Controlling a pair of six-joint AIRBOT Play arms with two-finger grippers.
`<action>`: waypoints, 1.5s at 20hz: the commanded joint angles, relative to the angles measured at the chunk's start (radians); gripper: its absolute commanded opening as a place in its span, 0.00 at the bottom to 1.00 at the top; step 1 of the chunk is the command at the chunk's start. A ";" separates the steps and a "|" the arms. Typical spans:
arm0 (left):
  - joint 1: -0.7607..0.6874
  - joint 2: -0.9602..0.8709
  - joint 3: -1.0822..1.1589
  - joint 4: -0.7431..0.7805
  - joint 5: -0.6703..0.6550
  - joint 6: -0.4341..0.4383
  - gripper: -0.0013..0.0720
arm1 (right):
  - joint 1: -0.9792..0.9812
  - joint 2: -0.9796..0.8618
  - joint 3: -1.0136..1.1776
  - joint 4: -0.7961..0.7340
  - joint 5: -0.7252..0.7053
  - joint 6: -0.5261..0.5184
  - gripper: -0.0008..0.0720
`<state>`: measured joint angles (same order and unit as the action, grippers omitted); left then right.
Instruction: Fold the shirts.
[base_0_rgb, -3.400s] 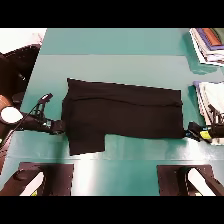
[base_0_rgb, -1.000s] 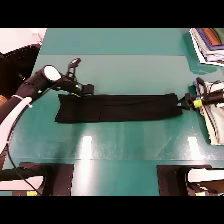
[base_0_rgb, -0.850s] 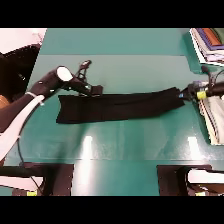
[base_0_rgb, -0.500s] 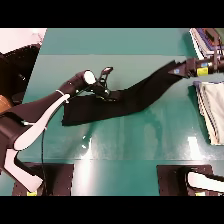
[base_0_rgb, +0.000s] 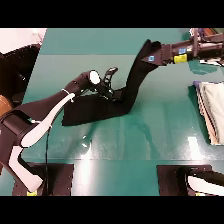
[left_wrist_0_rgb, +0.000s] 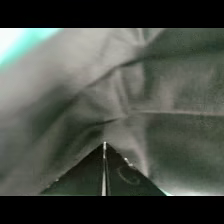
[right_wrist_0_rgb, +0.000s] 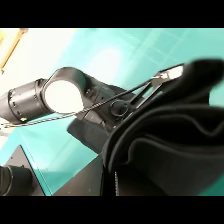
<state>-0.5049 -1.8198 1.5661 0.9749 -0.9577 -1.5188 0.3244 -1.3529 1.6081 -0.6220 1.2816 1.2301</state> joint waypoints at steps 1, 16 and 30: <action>0.085 0.084 0.017 0.038 -0.053 0.000 0.05 | 0.091 -0.003 0.010 0.002 -0.077 0.000 0.04; 0.668 0.582 0.017 0.290 -0.250 0.035 0.05 | 0.569 -0.595 0.442 -0.019 -0.064 0.021 0.73; 0.665 0.579 0.014 0.256 -0.269 0.035 0.05 | 0.051 -0.306 -0.336 -0.109 -0.225 0.081 0.72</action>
<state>0.1589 -1.2404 1.5803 1.2461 -1.2266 -1.4837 0.4469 -1.6684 1.3838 -0.8158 1.1431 1.3327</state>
